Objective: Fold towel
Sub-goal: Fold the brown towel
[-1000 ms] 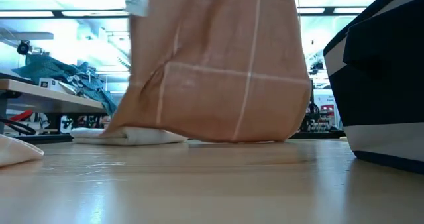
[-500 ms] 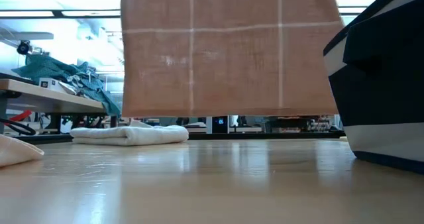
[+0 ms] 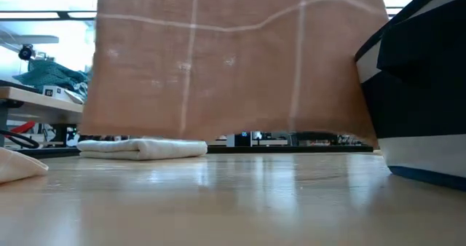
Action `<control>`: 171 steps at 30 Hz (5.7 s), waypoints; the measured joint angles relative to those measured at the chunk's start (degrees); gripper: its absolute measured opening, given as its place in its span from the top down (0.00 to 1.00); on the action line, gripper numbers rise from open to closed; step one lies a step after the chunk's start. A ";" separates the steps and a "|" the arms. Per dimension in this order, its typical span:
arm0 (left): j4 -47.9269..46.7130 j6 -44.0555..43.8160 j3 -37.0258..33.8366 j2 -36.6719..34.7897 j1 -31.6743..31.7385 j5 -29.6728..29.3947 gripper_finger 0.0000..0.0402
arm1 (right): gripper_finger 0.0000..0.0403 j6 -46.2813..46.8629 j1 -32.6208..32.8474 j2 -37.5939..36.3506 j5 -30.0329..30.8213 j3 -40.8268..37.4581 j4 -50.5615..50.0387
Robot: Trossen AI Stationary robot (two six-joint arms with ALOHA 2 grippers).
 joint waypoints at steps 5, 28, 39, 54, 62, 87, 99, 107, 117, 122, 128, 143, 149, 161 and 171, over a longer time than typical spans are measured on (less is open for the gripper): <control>4.47 2.91 -0.06 0.55 6.44 -7.73 1.00 | 1.00 5.59 -7.30 2.42 7.08 -0.25 -11.99; -33.50 -45.49 -28.79 -13.73 45.87 -2.22 1.00 | 1.00 35.79 -36.12 13.85 -23.49 -0.30 -41.40; -33.19 -57.63 -54.68 -28.61 53.83 5.28 1.00 | 1.00 54.16 -38.02 19.13 -37.52 -1.15 -58.25; -46.80 -84.66 -86.28 -46.51 49.02 21.82 1.00 | 1.00 72.61 -28.42 20.71 -57.44 -21.89 -66.67; -47.79 -96.10 -92.60 -51.44 47.77 42.21 1.00 | 1.00 77.07 -23.32 20.61 -57.40 -31.15 -58.34; -56.50 -110.76 -87.97 -41.45 48.55 27.24 0.59 | 0.63 79.95 -30.50 17.92 -57.30 -34.53 -62.63; -56.14 -107.78 -89.61 -30.94 68.18 24.06 0.61 | 0.63 81.97 -39.98 18.11 -67.16 -35.21 -62.33; -50.93 -101.76 -89.57 -17.09 80.16 29.58 0.53 | 0.63 80.77 -37.01 18.03 -68.78 -35.21 -62.43; -48.19 -101.54 -89.38 -4.89 78.79 31.23 0.51 | 0.63 80.30 -35.32 18.01 -68.98 -35.23 -62.48; -43.88 -98.09 -89.34 -1.54 78.66 34.19 0.59 | 0.62 79.90 -35.00 17.96 -68.98 -35.23 -62.32; -42.98 -96.32 -89.36 -1.95 78.06 37.64 0.95 | 0.63 76.01 -34.84 17.96 -68.96 -35.30 -61.89; -54.84 -109.63 -89.71 -40.16 67.17 49.21 1.00 | 0.68 74.68 -34.73 17.94 -70.93 -41.23 -53.29; -55.18 -119.19 -89.78 -52.64 53.66 49.60 1.00 | 0.71 80.57 -34.73 17.68 -67.71 -43.53 -53.64; -54.14 -138.18 -89.85 -49.28 17.43 33.98 1.00 | 0.69 83.35 -35.68 12.19 -61.38 -43.76 -54.64; -50.60 -162.42 -89.72 -30.37 -8.39 29.90 1.00 | 0.65 90.44 -35.90 16.86 -58.19 -43.86 -42.23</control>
